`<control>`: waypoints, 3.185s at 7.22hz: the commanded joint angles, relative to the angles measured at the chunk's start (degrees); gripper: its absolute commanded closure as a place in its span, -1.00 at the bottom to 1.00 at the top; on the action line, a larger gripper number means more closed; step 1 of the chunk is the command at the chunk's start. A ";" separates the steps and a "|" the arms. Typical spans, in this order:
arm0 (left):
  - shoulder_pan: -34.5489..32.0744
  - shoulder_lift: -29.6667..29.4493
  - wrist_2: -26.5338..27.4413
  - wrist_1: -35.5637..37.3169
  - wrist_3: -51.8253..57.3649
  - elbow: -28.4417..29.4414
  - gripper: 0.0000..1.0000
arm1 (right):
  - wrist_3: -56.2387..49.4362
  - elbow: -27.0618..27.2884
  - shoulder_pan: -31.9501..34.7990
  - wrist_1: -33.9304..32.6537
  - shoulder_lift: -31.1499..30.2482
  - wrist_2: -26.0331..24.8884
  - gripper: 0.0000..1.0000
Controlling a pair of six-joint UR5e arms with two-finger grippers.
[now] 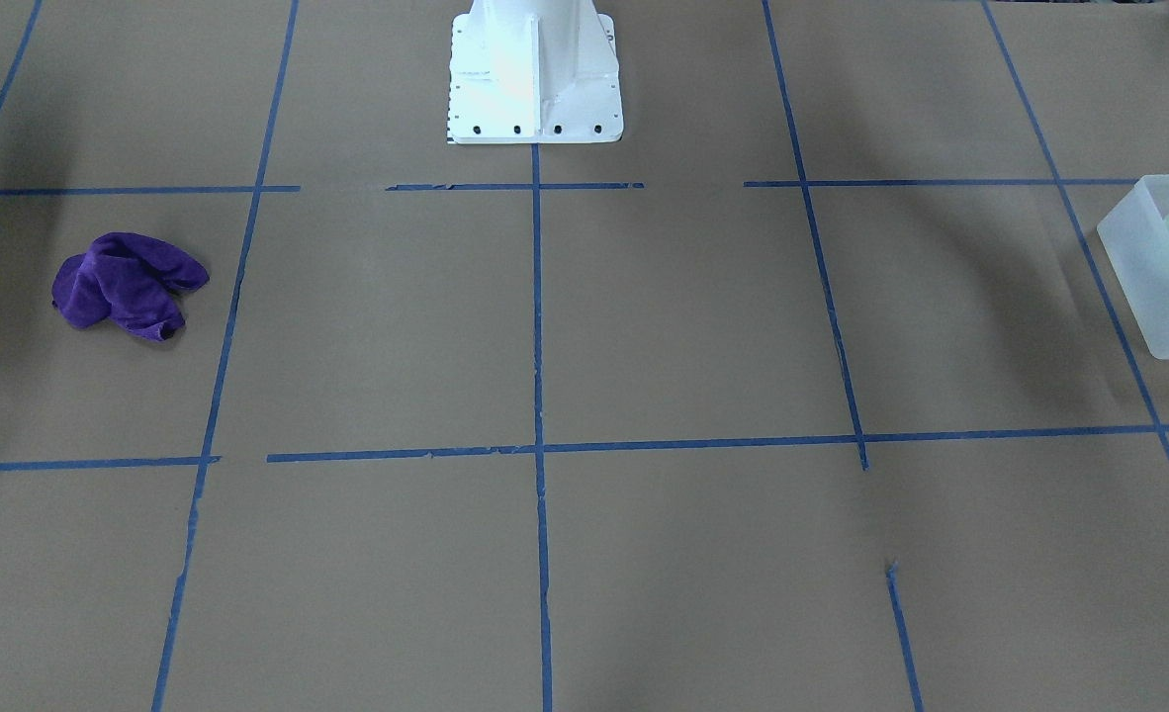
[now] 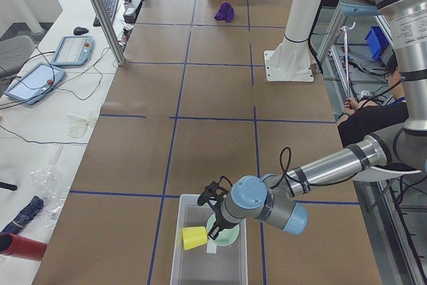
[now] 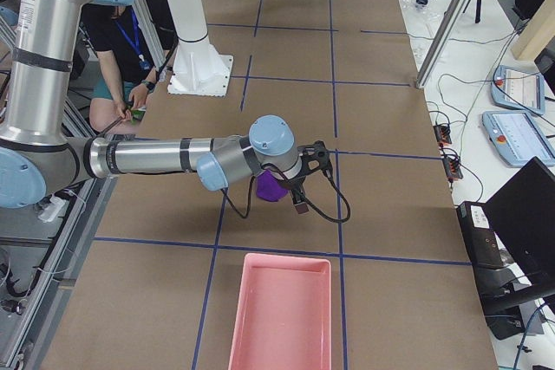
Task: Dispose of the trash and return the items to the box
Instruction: 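Open the left gripper to release the bowl and withdraw, then lower the right gripper onto the purple cloth and grasp it, then lift the purple cloth with the right gripper and drop it into the pink bin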
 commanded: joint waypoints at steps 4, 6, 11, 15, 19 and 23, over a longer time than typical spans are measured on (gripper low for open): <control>1.68 -7.20 -1.45 19.81 1.61 -11.50 -1.00 | 13.54 0.71 -8.43 8.39 4.76 -1.97 -1.00; -3.21 -13.43 -3.73 38.33 1.88 -13.93 -1.00 | 22.46 1.58 -15.03 9.30 4.32 -3.04 -1.00; -5.17 -16.62 -1.72 54.66 2.05 -19.55 -1.00 | 41.29 5.64 -38.50 11.14 1.08 -24.55 -0.99; -5.17 -16.46 -1.72 54.67 2.05 -18.34 -1.00 | 39.30 5.81 -44.94 10.80 -1.13 -29.85 1.00; -5.09 -16.37 -1.45 54.76 2.05 -17.62 -1.00 | 6.78 7.47 -22.44 -3.11 -0.43 -18.21 1.00; -5.00 -16.36 -1.45 54.76 2.05 -17.89 -1.00 | -46.18 3.56 8.51 -36.04 11.82 -12.01 1.00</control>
